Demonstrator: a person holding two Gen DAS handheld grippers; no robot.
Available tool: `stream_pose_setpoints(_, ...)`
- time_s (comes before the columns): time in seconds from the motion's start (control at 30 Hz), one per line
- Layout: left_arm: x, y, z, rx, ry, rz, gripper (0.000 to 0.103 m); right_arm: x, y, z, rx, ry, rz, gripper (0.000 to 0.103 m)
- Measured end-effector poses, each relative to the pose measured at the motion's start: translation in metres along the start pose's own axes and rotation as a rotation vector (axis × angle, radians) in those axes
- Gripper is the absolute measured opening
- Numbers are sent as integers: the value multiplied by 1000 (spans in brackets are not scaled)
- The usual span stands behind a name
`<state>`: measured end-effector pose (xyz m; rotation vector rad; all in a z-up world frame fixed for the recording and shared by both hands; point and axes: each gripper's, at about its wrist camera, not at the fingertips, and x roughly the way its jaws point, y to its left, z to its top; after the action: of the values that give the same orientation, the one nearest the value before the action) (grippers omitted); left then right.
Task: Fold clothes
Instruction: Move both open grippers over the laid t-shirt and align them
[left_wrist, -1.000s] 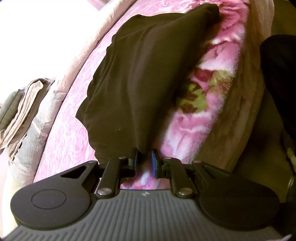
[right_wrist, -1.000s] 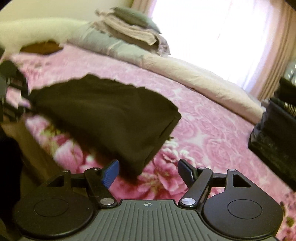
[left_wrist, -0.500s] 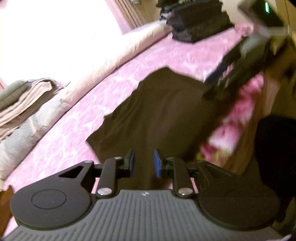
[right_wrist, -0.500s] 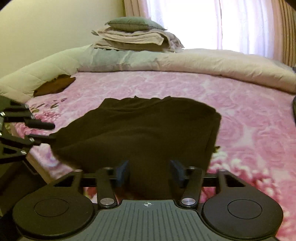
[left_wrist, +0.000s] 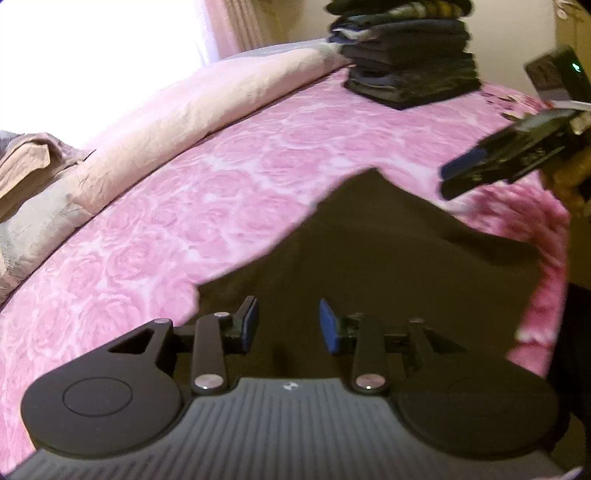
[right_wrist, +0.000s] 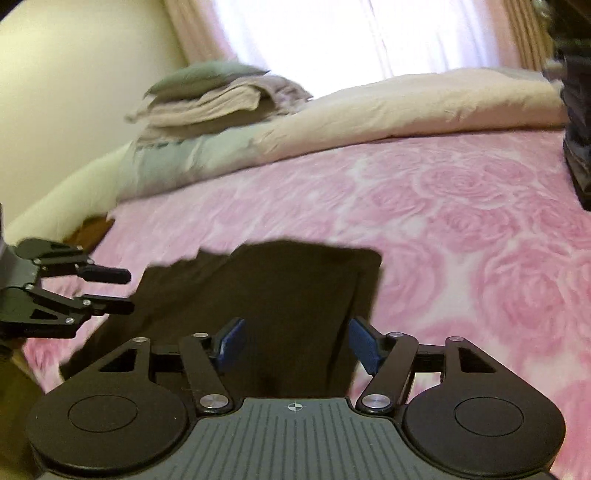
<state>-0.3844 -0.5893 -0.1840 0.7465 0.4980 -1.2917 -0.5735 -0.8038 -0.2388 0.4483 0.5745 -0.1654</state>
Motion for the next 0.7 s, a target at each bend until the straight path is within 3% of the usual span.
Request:
stream_pose_setpoints(0.23, 30, 73, -26, -85, 89, 44, 38, 33, -35, 21, 35, 32, 61, 65)
stream_pose_setpoints(0.33, 31, 94, -43, -228, 48, -53, 38, 45, -42, 19, 57, 48, 97, 65)
stream_pose_setpoints(0.43, 42, 94, -51, -244, 63, -94, 39, 57, -45, 17, 77, 60, 114, 65)
stream_pose_setpoints(0.53, 44, 94, -56, -241, 55, -63, 55, 64, -47, 17, 93, 57, 112, 65)
stream_pose_setpoints(0.7, 40, 97, -63, -277, 35, -45, 54, 58, -48, 14, 128, 30, 118, 65)
